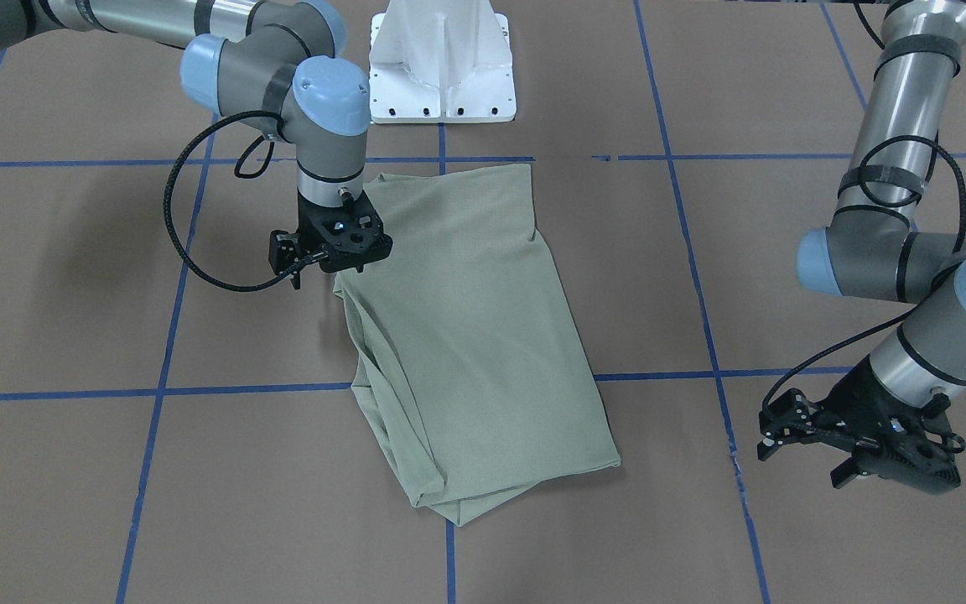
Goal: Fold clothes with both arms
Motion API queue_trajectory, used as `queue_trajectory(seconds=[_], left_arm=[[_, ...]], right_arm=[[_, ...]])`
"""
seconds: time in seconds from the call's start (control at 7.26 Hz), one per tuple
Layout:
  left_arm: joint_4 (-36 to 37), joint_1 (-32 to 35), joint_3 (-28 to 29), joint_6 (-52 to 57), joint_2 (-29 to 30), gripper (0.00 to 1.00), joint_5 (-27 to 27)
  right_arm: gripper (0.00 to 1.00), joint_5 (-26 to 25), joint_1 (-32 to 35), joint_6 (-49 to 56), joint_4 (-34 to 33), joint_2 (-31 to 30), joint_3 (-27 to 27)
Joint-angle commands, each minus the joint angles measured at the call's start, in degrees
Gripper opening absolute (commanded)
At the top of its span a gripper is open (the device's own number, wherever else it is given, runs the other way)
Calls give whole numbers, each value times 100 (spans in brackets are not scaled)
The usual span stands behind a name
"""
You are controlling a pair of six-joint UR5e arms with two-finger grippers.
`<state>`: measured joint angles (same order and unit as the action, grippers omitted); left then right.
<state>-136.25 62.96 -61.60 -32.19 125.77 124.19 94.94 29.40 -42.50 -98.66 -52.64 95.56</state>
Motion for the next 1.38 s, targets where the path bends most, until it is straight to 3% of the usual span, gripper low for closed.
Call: queue_trajectory(seconds=[0.0, 0.28, 1.24], left_arm=[[2, -3, -9, -15, 0, 100, 0], [2, -3, -1, -15, 0, 100, 0], [2, -3, -1, -15, 0, 100, 0]], right_arm=[[100, 7, 162, -4, 75, 455, -467], [100, 7, 145, -414, 853, 491, -1018], [100, -37, 215, -13, 401, 474, -1101]])
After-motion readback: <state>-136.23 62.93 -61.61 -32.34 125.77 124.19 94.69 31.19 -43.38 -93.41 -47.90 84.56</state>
